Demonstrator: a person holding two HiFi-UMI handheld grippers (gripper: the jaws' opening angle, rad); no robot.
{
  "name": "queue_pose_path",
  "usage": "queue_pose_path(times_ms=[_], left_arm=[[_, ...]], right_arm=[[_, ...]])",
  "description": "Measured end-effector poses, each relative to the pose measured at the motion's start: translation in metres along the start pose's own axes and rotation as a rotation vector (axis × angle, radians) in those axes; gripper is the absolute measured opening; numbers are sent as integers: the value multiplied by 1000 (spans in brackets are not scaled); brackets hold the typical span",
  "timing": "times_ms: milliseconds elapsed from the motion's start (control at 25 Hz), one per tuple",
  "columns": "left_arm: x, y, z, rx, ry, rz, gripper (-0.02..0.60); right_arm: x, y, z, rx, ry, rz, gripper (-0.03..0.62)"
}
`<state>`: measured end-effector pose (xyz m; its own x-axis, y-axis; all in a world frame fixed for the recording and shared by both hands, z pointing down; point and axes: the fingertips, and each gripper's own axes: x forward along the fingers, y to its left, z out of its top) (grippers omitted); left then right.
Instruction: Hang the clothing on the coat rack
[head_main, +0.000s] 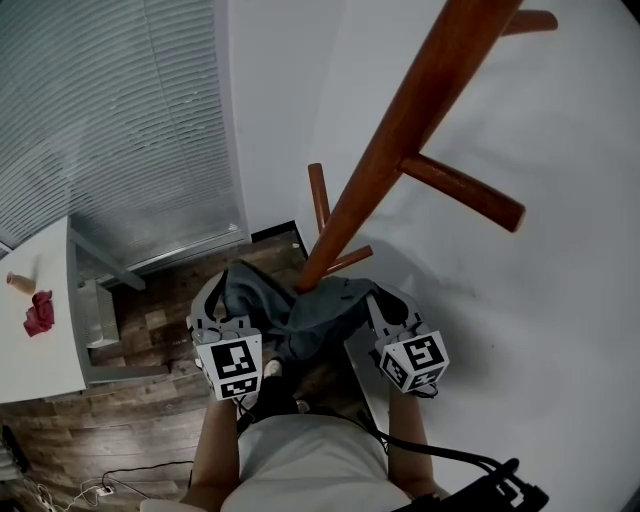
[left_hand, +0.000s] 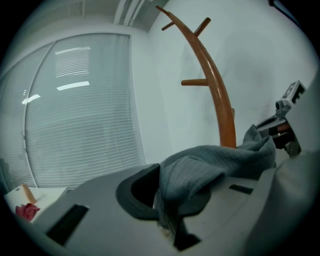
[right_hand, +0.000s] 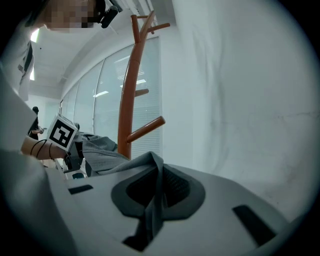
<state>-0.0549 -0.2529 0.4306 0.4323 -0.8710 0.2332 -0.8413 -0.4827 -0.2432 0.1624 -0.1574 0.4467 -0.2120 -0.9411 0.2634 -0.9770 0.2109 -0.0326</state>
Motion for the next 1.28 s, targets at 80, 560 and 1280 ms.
queue_pose_path(times_ms=[80, 560, 1280], left_arm=[[-1, -3, -8, 21, 6, 11, 35], [-3, -26, -48, 44, 79, -5, 35], [-11, -63, -96, 54, 164, -72, 35]], right_arm=[[2, 2, -6, -4, 12, 1, 28], [16, 7, -33, 19, 70, 40, 28], [16, 17, -50, 16, 108, 62, 28]])
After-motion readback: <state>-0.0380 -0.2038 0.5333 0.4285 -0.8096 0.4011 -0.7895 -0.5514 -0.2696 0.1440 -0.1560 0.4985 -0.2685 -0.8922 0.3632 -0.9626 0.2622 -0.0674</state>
